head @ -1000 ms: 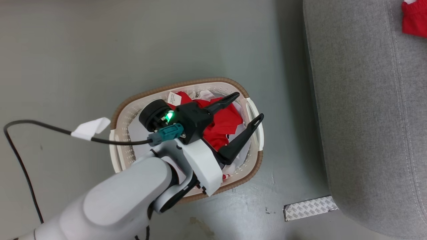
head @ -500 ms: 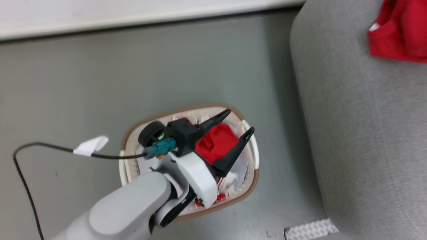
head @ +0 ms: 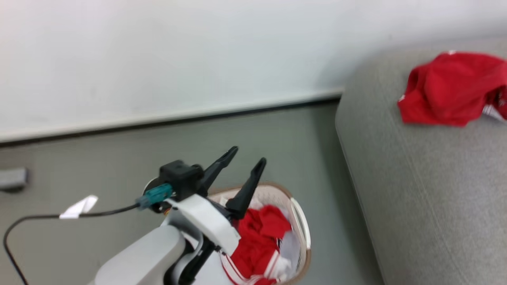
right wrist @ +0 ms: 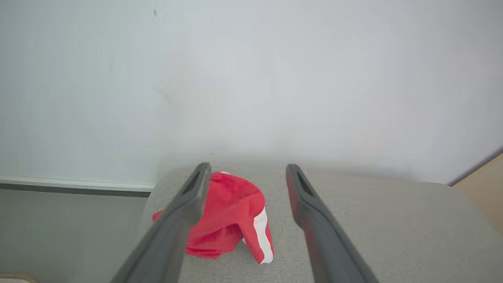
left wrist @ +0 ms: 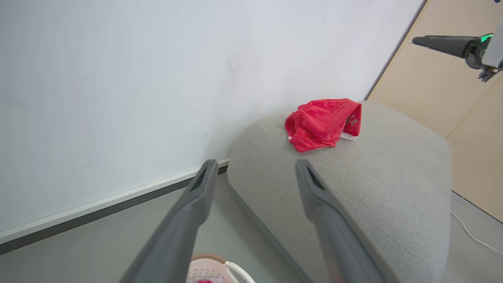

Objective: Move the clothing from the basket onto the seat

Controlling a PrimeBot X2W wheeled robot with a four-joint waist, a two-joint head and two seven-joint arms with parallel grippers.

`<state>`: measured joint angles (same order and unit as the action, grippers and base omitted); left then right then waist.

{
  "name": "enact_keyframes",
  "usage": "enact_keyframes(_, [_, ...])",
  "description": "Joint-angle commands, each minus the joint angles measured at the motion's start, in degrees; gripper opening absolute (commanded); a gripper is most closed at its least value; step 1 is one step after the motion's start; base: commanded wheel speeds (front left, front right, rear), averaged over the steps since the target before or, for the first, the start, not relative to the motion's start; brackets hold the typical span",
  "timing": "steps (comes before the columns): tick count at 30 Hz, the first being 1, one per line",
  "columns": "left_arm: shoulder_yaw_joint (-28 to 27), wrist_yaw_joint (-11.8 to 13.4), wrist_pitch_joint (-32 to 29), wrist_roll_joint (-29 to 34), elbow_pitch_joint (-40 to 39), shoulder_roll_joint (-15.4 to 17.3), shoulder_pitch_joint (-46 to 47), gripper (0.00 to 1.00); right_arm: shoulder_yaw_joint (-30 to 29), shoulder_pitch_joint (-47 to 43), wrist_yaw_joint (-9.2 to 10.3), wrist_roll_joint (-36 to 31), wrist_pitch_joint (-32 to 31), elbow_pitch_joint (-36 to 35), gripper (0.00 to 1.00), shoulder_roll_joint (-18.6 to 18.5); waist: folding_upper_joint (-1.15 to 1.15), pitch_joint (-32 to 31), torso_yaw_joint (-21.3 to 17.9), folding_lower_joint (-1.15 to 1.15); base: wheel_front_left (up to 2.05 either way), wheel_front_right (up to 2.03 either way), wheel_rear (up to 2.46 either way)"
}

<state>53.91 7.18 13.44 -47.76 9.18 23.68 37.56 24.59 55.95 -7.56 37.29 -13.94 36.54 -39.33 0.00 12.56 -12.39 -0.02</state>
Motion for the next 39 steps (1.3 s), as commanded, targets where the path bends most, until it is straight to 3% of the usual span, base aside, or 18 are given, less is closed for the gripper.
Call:
enact_keyframes(1, [-0.88,0.51,0.72,-0.42,0.09,0.55,-1.5,1.0,0.0,-1.75,0.15,0.16,1.47,-1.46,1.0,0.31,0.0,-4.74,2.17,0.02,0.0,0.0,0.0])
enact_keyframes(8, [-5.31,2.37,1.66,-1.48,-0.22,2.46,-6.95,1.0,-2.1,-8.87,0.15,3.39,7.87,-10.1,1.0,5.82,0.0,-11.08,4.69,0.02,0.0,0.0,0.0])
enact_keyframes(19, [-17.98,6.09,1.71,2.41,-4.11,5.39,-16.92,1.0,-8.06,-25.81,0.15,-0.04,17.88,-22.27,1.0,15.84,0.0,-14.05,8.32,0.02,0.0,0.0,0.0])
enact_keyframes(24, [-24.72,6.28,1.71,4.72,-6.12,3.78,-22.82,1.0,-11.65,-35.76,0.15,-2.62,22.48,-25.97,1.0,21.86,0.0,-14.41,9.19,0.02,0.0,0.0,0.0])
enact_keyframes(29, [-32.27,6.02,1.71,9.02,-7.22,0.49,-28.53,1.0,-12.15,-43.55,0.15,-5.22,26.25,-26.81,1.0,25.53,0.0,-14.7,9.58,0.02,0.0,0.0,0.0])
enact_keyframes(39, [-46.43,0.36,1.72,21.23,-5.52,-9.43,-38.48,1.0,-12.74,-51.78,0.15,-11.52,29.11,-27.93,1.0,31.27,0.0,-14.45,9.44,0.02,0.0,0.0,0.0])
